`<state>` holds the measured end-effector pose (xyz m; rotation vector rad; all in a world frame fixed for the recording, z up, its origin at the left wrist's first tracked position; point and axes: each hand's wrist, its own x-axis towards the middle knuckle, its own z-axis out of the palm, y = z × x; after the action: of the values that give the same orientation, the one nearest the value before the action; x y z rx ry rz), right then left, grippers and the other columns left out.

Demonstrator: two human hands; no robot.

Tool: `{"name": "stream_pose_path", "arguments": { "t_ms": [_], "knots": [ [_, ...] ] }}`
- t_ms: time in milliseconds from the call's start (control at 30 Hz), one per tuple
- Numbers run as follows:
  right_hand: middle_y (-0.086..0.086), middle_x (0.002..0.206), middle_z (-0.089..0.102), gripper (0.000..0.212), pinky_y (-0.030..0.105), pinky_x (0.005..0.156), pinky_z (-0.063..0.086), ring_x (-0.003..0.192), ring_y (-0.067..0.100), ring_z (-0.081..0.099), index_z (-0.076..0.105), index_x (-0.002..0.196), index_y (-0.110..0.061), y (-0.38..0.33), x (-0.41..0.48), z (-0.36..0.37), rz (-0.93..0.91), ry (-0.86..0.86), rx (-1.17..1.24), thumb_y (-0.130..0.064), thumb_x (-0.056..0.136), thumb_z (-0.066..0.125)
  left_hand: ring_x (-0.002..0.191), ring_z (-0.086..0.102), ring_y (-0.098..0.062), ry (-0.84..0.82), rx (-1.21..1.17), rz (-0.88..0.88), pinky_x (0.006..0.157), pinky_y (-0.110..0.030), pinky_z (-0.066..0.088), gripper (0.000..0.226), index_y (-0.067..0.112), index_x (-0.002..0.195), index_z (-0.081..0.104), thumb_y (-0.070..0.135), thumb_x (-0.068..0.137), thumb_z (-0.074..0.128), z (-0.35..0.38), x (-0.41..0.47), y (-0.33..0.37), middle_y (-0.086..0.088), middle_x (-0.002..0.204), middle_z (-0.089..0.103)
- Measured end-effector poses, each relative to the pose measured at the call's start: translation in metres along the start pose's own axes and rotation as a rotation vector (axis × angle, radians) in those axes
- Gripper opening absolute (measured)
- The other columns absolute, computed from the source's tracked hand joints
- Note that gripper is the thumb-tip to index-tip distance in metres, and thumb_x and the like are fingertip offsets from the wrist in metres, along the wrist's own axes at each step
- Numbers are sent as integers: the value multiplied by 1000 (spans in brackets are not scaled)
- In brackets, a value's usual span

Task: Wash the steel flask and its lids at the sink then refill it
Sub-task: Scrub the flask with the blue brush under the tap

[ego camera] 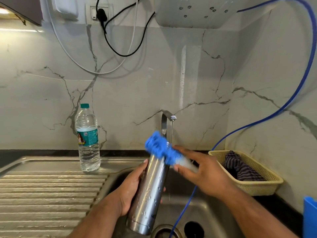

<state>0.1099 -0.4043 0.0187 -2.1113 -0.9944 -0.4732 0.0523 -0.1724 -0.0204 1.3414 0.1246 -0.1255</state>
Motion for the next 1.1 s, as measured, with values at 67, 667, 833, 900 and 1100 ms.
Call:
{"name": "stream_pose_path", "arguments": {
  "t_ms": [67, 667, 833, 900, 1100],
  "knots": [
    [-28, 121, 69, 59, 21, 90, 54, 108, -7, 65, 56, 136, -59, 1, -2, -4, -52, -220, -6, -41, 86, 81, 86, 69, -38, 35, -4, 23, 82, -47, 58, 83, 4, 115, 74, 71, 65, 78, -4, 0, -1, -29, 110, 72],
    [-18, 124, 70, 62, 23, 97, 52, 109, -1, 65, 47, 140, -65, 14, 4, -4, -39, 130, -101, -49, 87, 76, 100, 66, -43, 0, -34, 17, 85, -48, 58, 68, 9, 129, 65, 65, 93, 52, -6, -1, 4, -32, 123, 67],
    [-20, 104, 72, 61, 24, 82, 54, 91, -2, 64, 56, 134, -62, 10, 0, -5, -54, -340, 76, -41, 84, 84, 77, 72, -36, 64, -61, 30, 67, -39, 60, 63, 2, 121, 68, 56, 95, 49, -7, 5, -1, -27, 102, 73],
    [-10, 85, 65, 57, 23, 68, 43, 75, 5, 55, 59, 132, -61, 8, -2, -11, -65, -466, 74, -40, 85, 83, 78, 72, -36, 114, -109, -5, 75, -42, 57, 63, 4, 122, 69, 57, 95, 49, -13, 6, -3, -27, 103, 73],
    [-33, 123, 64, 58, -1, 83, 38, 105, -14, 59, 51, 140, -59, 11, 3, -2, 63, 40, -132, -44, 90, 76, 90, 69, -39, -22, -84, -37, 79, -43, 59, 63, 6, 132, 64, 55, 95, 48, -8, 2, 2, -32, 124, 66]
  ]
}}
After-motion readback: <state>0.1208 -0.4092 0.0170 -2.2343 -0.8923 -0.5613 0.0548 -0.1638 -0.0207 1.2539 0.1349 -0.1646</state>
